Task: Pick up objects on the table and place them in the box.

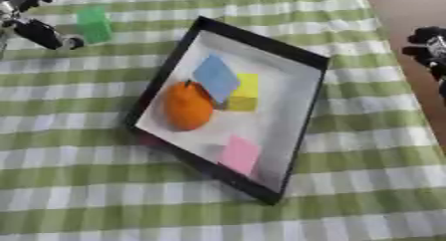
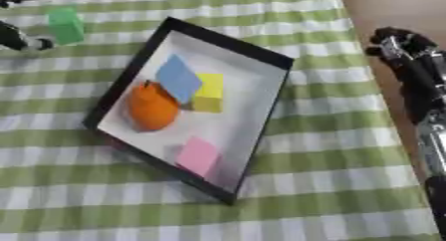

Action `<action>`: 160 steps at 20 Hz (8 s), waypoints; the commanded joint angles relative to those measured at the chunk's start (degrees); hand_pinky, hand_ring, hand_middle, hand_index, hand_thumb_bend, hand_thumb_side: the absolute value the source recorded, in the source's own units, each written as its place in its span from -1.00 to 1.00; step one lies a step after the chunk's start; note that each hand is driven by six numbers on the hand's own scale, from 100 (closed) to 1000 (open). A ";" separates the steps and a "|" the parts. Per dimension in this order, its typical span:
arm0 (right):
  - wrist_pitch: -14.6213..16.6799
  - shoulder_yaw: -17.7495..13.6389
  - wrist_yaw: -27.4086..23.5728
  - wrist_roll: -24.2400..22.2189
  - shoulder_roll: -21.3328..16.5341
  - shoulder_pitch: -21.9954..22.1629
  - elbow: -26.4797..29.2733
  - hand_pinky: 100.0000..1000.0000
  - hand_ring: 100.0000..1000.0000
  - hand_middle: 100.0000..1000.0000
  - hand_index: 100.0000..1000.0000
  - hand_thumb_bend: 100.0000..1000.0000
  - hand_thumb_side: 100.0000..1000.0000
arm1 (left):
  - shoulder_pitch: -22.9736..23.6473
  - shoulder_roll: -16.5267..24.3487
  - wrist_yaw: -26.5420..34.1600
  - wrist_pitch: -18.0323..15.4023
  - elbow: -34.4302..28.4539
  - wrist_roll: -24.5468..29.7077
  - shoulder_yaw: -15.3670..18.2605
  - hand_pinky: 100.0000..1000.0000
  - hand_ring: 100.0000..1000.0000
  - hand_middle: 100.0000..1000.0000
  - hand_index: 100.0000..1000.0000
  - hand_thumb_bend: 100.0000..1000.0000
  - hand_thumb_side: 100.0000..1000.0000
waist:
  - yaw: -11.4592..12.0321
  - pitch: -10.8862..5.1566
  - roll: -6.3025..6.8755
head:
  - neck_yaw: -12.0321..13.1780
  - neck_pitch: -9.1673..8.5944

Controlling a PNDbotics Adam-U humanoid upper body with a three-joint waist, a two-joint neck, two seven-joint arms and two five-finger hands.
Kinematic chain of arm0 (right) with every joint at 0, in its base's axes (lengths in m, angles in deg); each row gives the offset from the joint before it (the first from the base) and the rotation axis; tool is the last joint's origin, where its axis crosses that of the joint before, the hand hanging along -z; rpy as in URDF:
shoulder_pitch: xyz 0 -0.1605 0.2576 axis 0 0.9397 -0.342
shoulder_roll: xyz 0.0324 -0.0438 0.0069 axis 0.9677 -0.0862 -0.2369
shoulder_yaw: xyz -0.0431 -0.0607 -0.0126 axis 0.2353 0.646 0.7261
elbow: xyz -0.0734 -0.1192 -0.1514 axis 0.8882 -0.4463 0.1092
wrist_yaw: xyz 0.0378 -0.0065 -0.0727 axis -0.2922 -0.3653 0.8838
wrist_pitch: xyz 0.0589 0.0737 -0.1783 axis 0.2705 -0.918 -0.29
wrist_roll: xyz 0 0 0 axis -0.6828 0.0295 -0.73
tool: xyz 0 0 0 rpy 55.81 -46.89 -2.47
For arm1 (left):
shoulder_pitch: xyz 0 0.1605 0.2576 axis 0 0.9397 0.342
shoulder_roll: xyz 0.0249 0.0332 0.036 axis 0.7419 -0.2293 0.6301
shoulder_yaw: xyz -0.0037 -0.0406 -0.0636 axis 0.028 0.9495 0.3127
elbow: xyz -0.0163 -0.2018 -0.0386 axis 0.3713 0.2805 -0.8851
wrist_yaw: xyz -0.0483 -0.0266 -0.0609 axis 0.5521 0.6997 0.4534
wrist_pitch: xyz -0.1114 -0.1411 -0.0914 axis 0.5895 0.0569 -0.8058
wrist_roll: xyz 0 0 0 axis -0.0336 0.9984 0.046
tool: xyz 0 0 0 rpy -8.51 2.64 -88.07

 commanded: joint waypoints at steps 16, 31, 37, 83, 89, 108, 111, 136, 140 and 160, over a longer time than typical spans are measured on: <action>0.07 -0.20 0.59 -0.39 -2.04 -1.14 1.34 0.91 0.44 0.33 0.38 -0.98 -0.14 | -2.28 3.55 0.76 -0.02 0.34 2.43 1.24 0.72 0.70 0.62 0.66 -0.08 -1.00 | -0.33 1.58 -0.13 | 2.27 -2.72; 0.17 -0.11 0.70 -0.41 -2.16 -1.29 1.33 0.91 0.44 0.32 0.38 -0.98 -0.14 | -3.48 3.38 3.87 -0.11 -0.17 1.77 1.56 0.74 0.71 0.64 0.70 0.16 -0.89 | -0.40 2.25 -0.38 | 2.19 -3.06; 0.14 -0.05 0.82 -0.52 -2.19 -1.42 1.33 0.91 0.44 0.32 0.38 -0.98 -0.14 | -4.14 2.96 4.66 -0.65 -0.64 -1.00 1.13 0.73 0.72 0.63 0.76 0.25 -0.75 | -0.36 2.62 -0.26 | 2.43 -3.40; 0.09 0.39 0.86 -1.28 -2.14 -2.77 1.53 0.91 0.42 0.31 0.38 -0.99 -0.13 | -3.76 2.68 7.43 0.24 0.94 0.44 1.97 0.47 0.25 0.13 0.33 -0.75 -1.00 | -2.99 5.53 0.29 | 5.46 -5.98; 0.05 0.34 0.79 -1.45 -2.09 -2.57 1.41 0.91 0.43 0.31 0.38 -0.99 -0.12 | -3.91 2.72 8.79 -0.58 -0.21 -0.63 1.58 0.40 0.18 0.06 0.25 -1.00 -1.00 | -2.74 4.99 0.28 | 4.98 -5.29; -0.21 -0.40 -0.97 -0.66 -2.30 0.23 0.63 0.91 0.42 0.31 0.38 -0.98 -0.17 | 1.88 2.04 20.11 1.61 -34.79 5.27 -15.37 0.29 0.15 0.00 0.16 -0.95 -1.00 | 4.51 -3.94 -0.60 | -6.93 4.05; -0.34 -0.38 -1.04 -0.58 -2.13 0.59 0.50 0.91 0.43 0.31 0.38 -0.98 -0.18 | 4.33 0.11 20.35 2.57 -40.27 6.17 -16.47 0.29 0.15 0.00 0.17 -0.94 -1.00 | 5.18 -5.33 -0.52 | -8.20 4.48; -0.41 -0.71 -1.49 0.00 -2.25 1.89 0.42 0.91 0.43 0.32 0.38 -0.97 -0.20 | 14.11 -10.63 15.18 2.88 -55.97 12.06 -23.50 0.29 0.15 -0.02 0.18 -0.93 -1.00 | 7.37 -9.07 0.77 | -10.71 4.54; -0.43 -0.65 -1.44 -0.07 -2.19 1.80 0.45 0.91 0.43 0.32 0.38 -0.97 -0.20 | 14.41 -11.58 14.96 2.75 -55.29 12.14 -24.11 0.28 0.14 -0.02 0.18 -0.95 -1.00 | 7.18 -8.91 0.65 | -10.91 4.54; -0.52 -0.30 -1.38 -0.89 -2.12 0.65 0.52 0.91 0.43 0.32 0.39 -0.96 -0.21 | 14.12 -22.24 -0.82 -4.16 -29.46 3.07 -25.24 0.26 0.15 0.03 0.21 -0.80 -1.00 | 5.53 -8.69 0.20 | -9.94 4.54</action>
